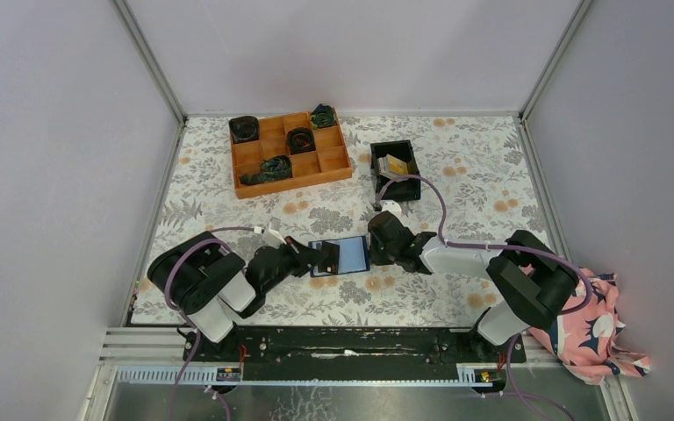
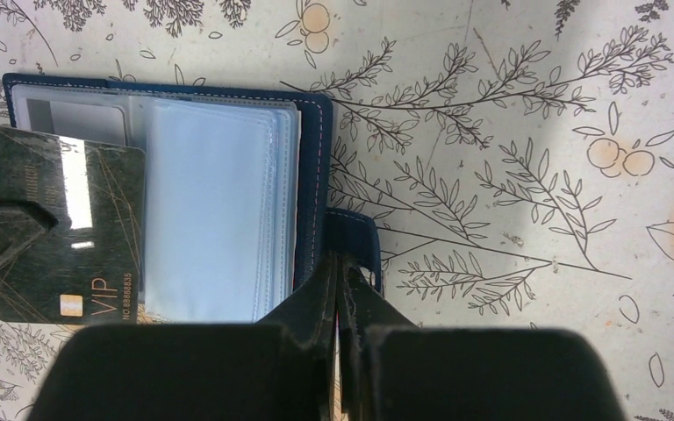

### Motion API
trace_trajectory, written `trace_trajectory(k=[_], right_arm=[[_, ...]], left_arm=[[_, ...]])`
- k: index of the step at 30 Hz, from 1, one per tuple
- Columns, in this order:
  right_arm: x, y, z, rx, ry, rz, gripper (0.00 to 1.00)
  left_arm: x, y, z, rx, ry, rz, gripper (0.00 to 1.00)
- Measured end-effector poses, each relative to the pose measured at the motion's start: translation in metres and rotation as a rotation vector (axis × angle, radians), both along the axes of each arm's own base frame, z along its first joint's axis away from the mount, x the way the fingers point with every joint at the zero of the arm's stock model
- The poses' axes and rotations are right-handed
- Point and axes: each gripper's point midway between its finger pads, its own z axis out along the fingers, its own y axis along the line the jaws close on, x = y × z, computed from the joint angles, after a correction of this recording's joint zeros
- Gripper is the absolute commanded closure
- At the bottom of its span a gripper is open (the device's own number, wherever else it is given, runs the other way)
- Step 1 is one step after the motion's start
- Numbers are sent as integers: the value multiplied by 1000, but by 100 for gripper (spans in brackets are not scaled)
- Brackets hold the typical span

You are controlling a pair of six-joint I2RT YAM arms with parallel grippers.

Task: Put the credit cards into the card holder
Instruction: Insert the credit card into the card holder.

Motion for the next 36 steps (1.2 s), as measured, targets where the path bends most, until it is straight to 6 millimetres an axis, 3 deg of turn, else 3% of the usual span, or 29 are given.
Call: trace_trajectory(k=[36], right_arm=[[3,4,-1,13,-10,0,100]], left_arm=[[9,1,-6,8,68,52,100]])
